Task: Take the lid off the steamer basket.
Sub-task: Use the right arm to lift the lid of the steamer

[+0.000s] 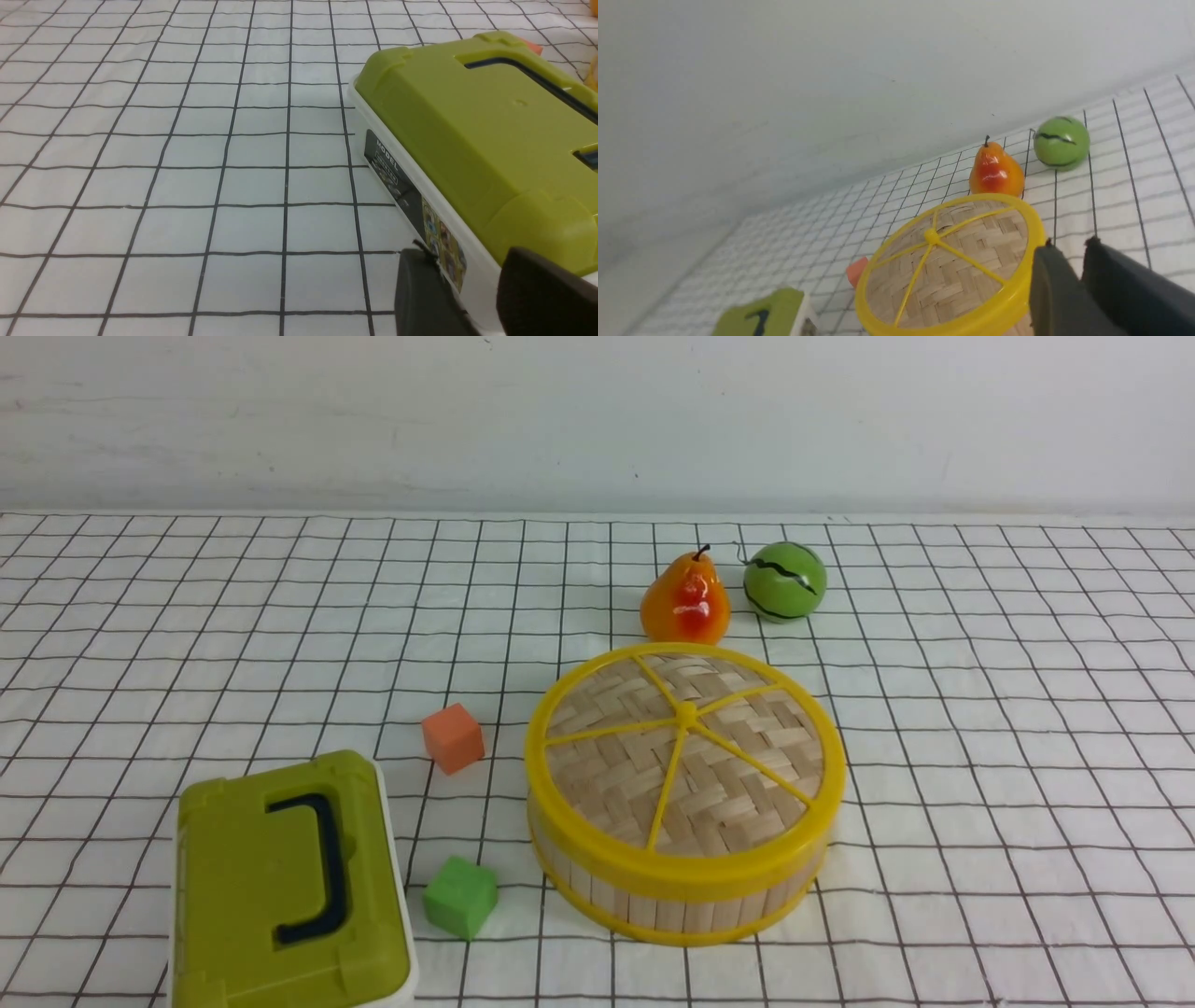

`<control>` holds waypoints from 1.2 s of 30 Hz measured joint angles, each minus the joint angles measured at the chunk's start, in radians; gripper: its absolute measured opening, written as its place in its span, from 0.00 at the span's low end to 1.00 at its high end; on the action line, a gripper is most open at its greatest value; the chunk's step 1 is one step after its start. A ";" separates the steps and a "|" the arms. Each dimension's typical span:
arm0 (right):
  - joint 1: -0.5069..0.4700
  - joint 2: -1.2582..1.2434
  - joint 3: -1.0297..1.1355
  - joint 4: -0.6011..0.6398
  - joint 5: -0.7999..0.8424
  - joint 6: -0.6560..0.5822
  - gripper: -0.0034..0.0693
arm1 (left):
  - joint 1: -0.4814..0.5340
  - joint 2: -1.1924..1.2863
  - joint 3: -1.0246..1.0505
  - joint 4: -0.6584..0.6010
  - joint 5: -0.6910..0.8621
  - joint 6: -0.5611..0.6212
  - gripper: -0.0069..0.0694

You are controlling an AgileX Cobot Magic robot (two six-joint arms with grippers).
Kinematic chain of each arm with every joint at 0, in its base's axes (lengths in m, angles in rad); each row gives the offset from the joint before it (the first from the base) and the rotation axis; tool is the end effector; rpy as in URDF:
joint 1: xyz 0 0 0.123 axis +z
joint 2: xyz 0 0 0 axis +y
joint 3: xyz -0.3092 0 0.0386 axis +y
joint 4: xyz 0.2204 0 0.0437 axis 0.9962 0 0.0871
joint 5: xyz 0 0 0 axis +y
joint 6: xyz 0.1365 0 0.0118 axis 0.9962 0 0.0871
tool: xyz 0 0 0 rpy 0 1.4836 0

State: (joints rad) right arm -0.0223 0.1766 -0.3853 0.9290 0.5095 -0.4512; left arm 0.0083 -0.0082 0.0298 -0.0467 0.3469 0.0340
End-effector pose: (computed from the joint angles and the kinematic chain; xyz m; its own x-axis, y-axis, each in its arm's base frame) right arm 0.0362 0.0528 0.3003 -0.1726 0.3722 -0.9120 -0.3283 0.8512 0.4095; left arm 0.0434 -0.0018 0.1599 -0.2773 -0.0122 -0.9607 0.0042 0.9999 -0.0139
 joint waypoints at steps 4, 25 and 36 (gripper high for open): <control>0.000 0.214 -0.251 -0.127 0.205 -0.096 0.03 | 0.000 0.000 0.000 0.000 0.000 0.000 0.40; 0.376 1.139 -1.005 -0.714 0.738 0.029 0.03 | 0.000 0.000 0.000 0.000 0.000 0.000 0.40; 0.540 1.495 -1.277 -0.786 0.737 0.066 0.10 | 0.000 0.000 0.000 0.000 0.000 0.000 0.40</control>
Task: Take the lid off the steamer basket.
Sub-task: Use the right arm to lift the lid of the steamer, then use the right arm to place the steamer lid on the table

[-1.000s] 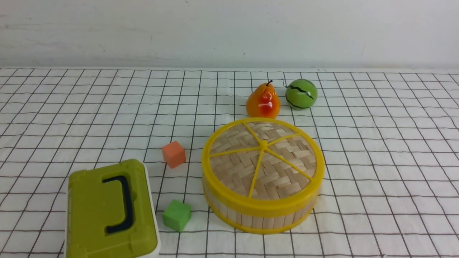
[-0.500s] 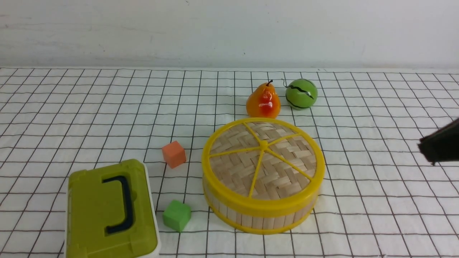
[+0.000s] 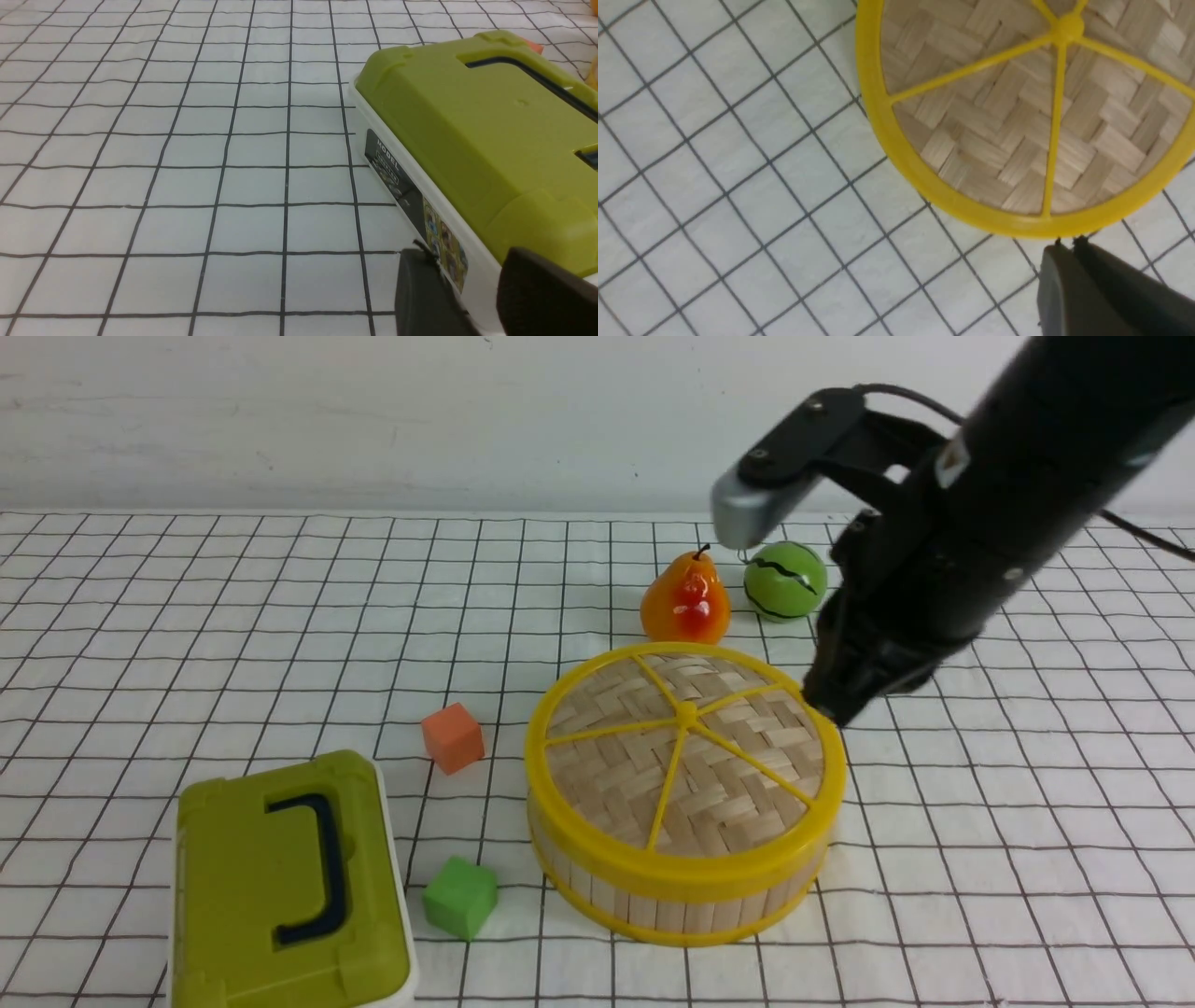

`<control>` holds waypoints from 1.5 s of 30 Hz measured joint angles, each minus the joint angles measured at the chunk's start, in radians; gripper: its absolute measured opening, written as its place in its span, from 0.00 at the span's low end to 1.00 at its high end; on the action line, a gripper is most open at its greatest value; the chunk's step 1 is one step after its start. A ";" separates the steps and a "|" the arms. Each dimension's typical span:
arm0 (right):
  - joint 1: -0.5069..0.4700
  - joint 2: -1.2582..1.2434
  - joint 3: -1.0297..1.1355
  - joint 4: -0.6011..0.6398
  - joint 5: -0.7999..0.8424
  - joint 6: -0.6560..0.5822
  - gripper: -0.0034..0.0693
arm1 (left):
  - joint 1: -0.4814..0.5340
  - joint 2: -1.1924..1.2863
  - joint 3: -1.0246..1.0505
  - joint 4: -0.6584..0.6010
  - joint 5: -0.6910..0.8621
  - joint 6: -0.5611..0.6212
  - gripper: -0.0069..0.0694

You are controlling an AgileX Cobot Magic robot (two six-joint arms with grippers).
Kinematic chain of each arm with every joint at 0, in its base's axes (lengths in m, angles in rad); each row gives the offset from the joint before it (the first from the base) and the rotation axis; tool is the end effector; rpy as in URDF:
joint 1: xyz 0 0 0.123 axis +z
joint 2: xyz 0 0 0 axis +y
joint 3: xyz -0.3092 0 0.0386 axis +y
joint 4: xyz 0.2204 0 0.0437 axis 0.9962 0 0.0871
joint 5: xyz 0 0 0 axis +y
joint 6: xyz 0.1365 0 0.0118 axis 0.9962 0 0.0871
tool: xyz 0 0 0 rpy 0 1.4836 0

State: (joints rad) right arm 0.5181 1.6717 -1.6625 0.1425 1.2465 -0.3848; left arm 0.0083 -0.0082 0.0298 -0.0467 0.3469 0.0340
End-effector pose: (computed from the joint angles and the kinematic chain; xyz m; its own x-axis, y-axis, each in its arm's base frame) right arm 0.2895 0.1863 0.3436 -0.5743 -0.7068 -0.4131 -0.7718 0.6356 -0.0145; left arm 0.0434 -0.0018 0.1599 -0.2773 -0.0122 -0.9607 0.0042 0.9999 -0.0139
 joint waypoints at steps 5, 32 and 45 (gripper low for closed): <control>0.000 0.145 -0.132 -0.008 -0.003 0.062 0.28 | 0.000 0.000 0.000 0.000 0.000 0.000 0.40; 0.001 0.413 -0.255 -0.030 -0.126 0.190 0.19 | 0.000 0.000 0.000 0.000 0.000 0.000 0.40; -0.031 0.187 -0.346 -0.127 -0.001 0.190 0.19 | 0.000 0.000 0.000 0.000 0.000 0.000 0.40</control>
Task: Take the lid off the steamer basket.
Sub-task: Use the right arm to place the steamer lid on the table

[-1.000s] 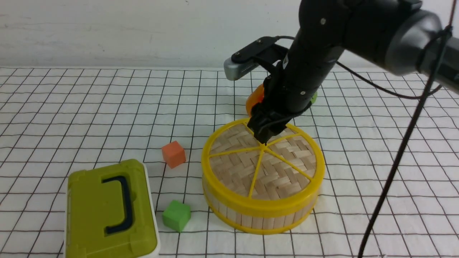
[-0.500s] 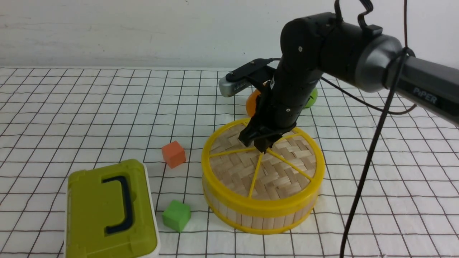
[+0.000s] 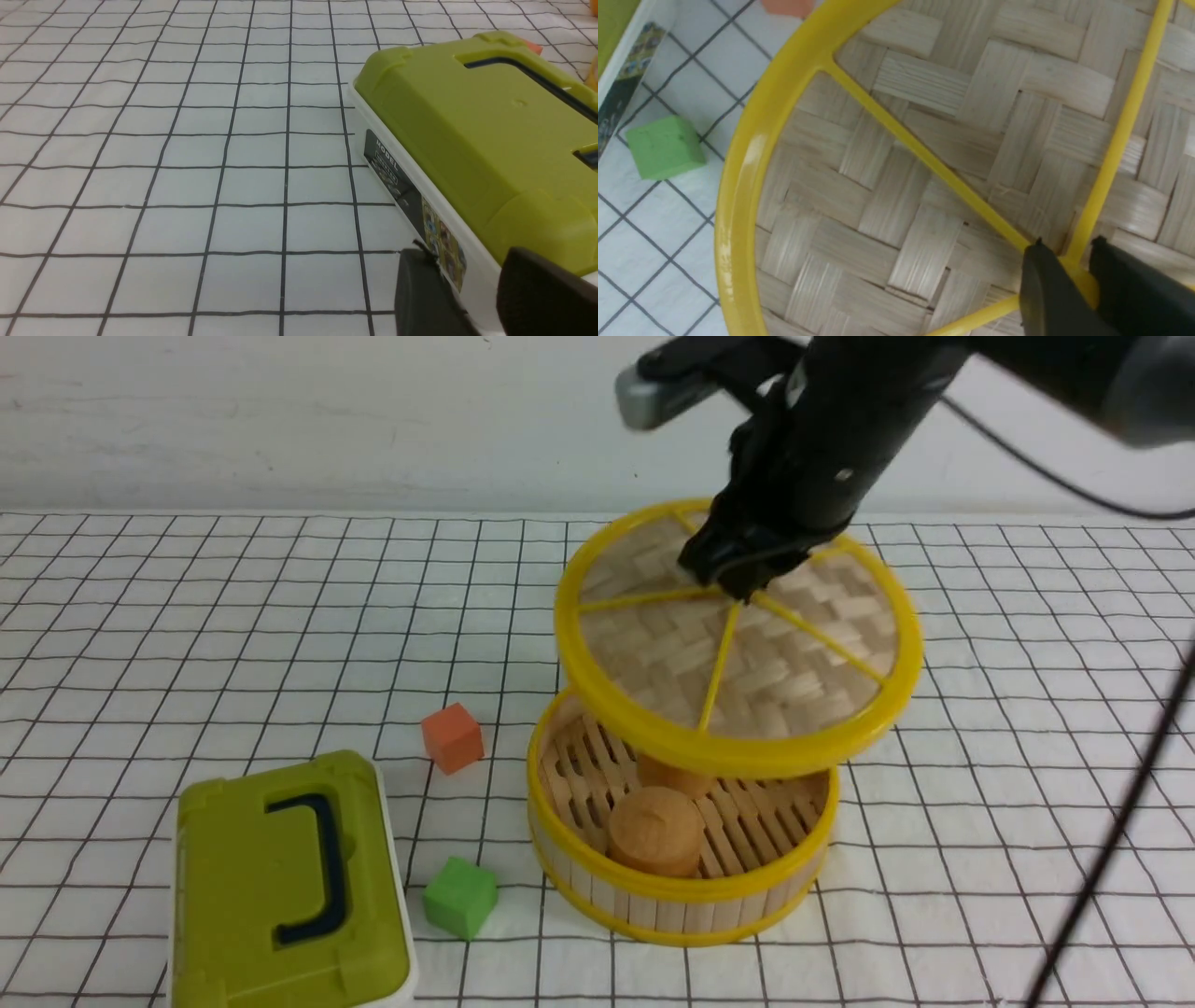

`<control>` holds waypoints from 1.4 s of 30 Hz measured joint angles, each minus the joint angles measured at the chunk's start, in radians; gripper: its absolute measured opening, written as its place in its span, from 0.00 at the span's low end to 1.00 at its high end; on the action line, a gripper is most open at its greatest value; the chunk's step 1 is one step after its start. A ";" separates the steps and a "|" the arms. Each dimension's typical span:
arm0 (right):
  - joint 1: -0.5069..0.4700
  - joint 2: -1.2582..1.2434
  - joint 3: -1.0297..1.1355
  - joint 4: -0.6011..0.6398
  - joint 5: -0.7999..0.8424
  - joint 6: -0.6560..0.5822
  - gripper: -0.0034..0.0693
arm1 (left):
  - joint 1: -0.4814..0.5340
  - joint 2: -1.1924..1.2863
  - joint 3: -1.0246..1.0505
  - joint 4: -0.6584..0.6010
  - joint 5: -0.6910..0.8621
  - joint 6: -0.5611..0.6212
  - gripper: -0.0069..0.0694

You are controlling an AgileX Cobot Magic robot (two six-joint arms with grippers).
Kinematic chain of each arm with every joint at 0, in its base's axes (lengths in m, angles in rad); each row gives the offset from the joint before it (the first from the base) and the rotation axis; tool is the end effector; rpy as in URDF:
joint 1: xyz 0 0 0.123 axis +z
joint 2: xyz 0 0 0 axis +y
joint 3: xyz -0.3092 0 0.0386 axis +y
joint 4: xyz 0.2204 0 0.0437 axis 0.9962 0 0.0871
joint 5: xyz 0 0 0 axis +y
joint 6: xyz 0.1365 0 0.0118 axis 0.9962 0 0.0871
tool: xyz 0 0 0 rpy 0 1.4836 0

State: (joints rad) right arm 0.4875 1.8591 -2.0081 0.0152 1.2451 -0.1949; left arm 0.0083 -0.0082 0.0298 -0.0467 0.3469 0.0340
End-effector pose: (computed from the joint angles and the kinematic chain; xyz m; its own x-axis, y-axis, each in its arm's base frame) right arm 0.3607 0.1935 0.3684 -0.6444 -0.5554 -0.5255 -0.6078 0.7891 -0.0887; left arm 0.0434 -0.0018 0.1599 -0.2773 -0.0122 -0.9607 0.0042 0.9999 -0.0139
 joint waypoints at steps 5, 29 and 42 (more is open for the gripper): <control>-0.162 -0.137 0.151 0.025 0.001 0.001 0.19 | 0.000 0.000 0.000 0.000 0.000 0.000 0.40; -0.514 -0.027 0.690 0.137 -0.463 0.002 0.19 | 0.000 0.000 0.000 0.000 0.000 0.000 0.40; -0.514 0.027 0.687 0.140 -0.497 0.003 0.39 | 0.000 0.000 0.000 0.000 0.000 0.000 0.40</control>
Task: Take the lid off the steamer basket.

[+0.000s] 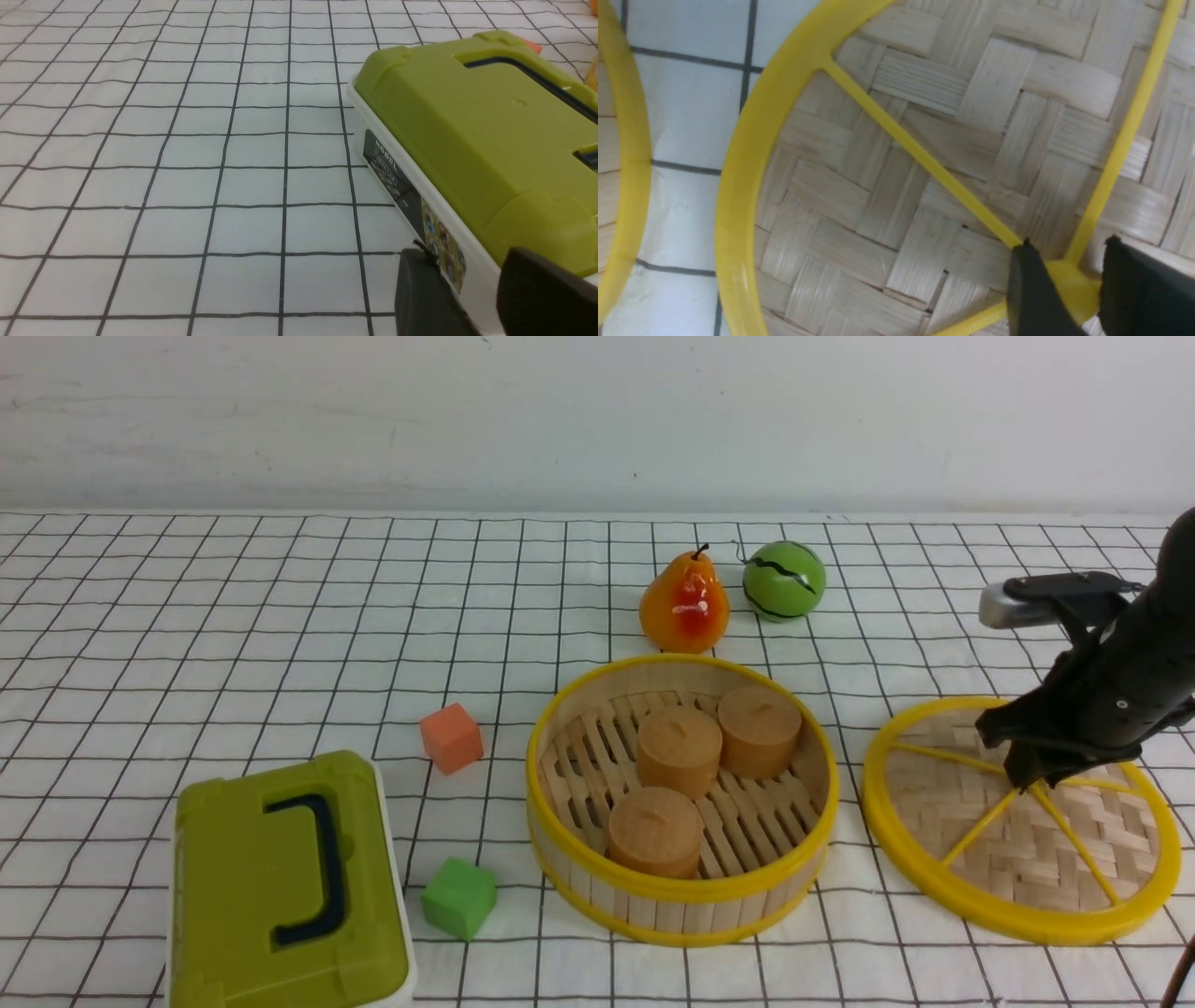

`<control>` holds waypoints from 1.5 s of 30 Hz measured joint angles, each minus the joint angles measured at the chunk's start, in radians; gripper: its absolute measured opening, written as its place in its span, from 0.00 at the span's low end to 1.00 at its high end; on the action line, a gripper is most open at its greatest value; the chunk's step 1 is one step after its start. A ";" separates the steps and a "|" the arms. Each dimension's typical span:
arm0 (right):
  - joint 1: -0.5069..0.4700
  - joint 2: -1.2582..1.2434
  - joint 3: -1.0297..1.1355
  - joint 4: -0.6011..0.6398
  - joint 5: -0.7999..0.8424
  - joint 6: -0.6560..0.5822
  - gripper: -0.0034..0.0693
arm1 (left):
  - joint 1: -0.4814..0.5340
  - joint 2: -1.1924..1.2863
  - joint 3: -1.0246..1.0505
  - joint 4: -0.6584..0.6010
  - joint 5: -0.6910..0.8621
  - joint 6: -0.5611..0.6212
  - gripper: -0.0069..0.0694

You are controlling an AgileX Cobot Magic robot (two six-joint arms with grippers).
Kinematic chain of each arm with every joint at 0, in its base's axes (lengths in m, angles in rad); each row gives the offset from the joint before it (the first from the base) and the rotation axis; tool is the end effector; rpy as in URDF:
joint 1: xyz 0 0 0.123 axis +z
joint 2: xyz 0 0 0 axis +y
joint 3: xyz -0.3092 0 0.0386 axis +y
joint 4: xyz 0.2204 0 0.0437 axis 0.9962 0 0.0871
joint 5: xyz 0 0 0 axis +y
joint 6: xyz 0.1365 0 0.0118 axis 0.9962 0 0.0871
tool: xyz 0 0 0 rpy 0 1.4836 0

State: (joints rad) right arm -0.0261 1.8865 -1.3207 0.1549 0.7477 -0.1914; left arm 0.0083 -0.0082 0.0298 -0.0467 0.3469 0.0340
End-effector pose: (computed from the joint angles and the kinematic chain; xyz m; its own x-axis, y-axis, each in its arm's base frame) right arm 0.3891 0.0042 0.1957 -0.9353 -0.0525 -0.3500 -0.0826 0.9940 0.0717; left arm 0.0434 -0.0018 0.1599 -0.2773 -0.0122 -0.9607 0.0042 0.9999 -0.0139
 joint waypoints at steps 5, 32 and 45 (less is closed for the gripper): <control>0.000 -0.061 0.003 0.012 0.032 0.000 0.47 | 0.000 0.000 0.000 0.000 0.000 0.000 0.40; 0.000 -1.149 0.406 0.305 0.072 -0.170 0.02 | 0.000 0.000 0.000 0.000 0.000 0.000 0.40; 0.000 -1.250 0.510 0.246 0.107 -0.170 0.01 | 0.000 0.000 0.000 0.000 0.000 0.000 0.40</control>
State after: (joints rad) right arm -0.0261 0.6367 -0.8110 0.4005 0.8542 -0.3616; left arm 0.0083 -0.0082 0.0298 -0.0467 0.3469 0.0340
